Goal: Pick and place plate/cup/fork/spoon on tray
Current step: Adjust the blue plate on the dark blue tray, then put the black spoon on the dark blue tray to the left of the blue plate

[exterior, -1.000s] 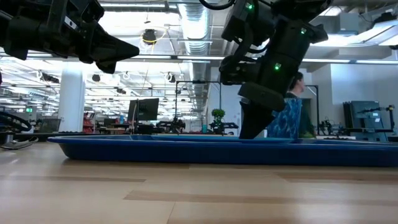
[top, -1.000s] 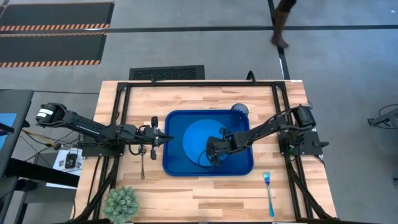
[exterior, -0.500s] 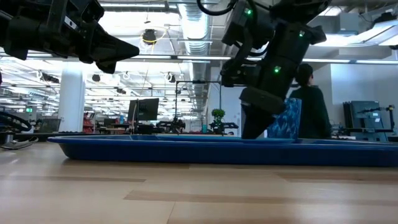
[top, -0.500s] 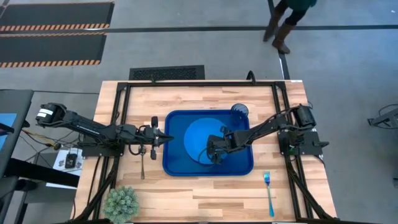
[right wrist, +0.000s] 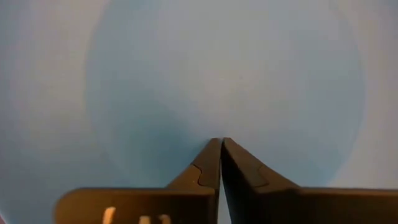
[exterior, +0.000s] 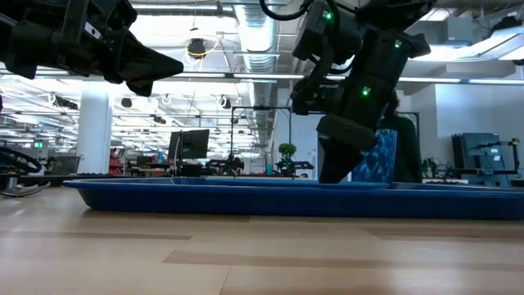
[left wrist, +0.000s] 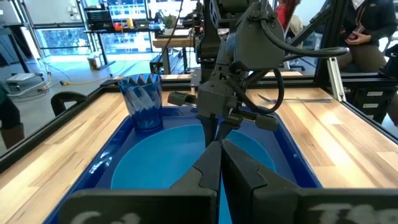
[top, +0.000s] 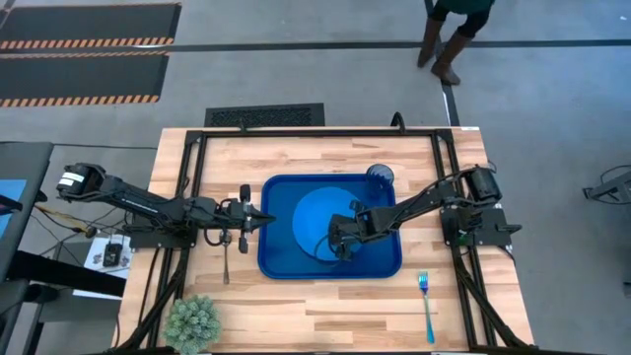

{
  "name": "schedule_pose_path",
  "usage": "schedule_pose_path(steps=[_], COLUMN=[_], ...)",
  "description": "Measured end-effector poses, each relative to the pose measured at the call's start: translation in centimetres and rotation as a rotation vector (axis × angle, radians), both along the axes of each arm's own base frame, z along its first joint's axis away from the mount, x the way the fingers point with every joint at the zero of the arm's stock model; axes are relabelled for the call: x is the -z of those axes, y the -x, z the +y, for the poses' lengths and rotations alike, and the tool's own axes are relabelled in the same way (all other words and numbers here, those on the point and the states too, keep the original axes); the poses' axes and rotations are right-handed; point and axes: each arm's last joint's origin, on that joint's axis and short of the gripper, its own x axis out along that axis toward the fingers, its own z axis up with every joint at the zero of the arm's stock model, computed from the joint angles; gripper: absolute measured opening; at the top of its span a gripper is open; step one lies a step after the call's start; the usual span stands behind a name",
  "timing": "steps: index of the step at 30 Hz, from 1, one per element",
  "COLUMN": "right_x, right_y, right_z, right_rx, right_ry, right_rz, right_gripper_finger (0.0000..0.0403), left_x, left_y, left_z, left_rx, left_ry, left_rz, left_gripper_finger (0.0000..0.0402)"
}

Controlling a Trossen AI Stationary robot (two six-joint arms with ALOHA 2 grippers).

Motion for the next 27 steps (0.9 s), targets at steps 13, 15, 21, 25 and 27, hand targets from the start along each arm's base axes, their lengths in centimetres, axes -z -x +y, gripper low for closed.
schedule_pose_path(steps=[13,15,21,25,27], right_x=[-3.2,-4.2,-7.8,-8.9,-8.7], right_y=[0.7,1.0,2.2,3.4,4.0], right_z=[0.0,0.1,1.0,2.0,2.2], right_rx=[-0.022,-0.041,-0.141,-0.270,-0.320], right_ry=[0.039,0.045,0.104,0.158,0.160], right_rz=[-0.077,-0.105,-0.201,-0.281,-0.340], right_gripper_finger=[0.0066,0.0066,0.0060,0.0024,0.0009], left_x=[0.0,0.1,0.2,0.2,0.2], left_y=[0.0,0.0,0.0,0.0,0.0], left_z=[0.1,0.1,-0.1,-0.1,-0.1], left_rx=[-0.016,-0.020,0.020,0.030,0.030], left_ry=[-0.009,-0.010,0.008,0.028,0.029], left_rz=[0.007,0.011,0.020,0.019,0.020], left_gripper_finger=[0.0000,0.0000,0.0000,0.0000,0.0000])
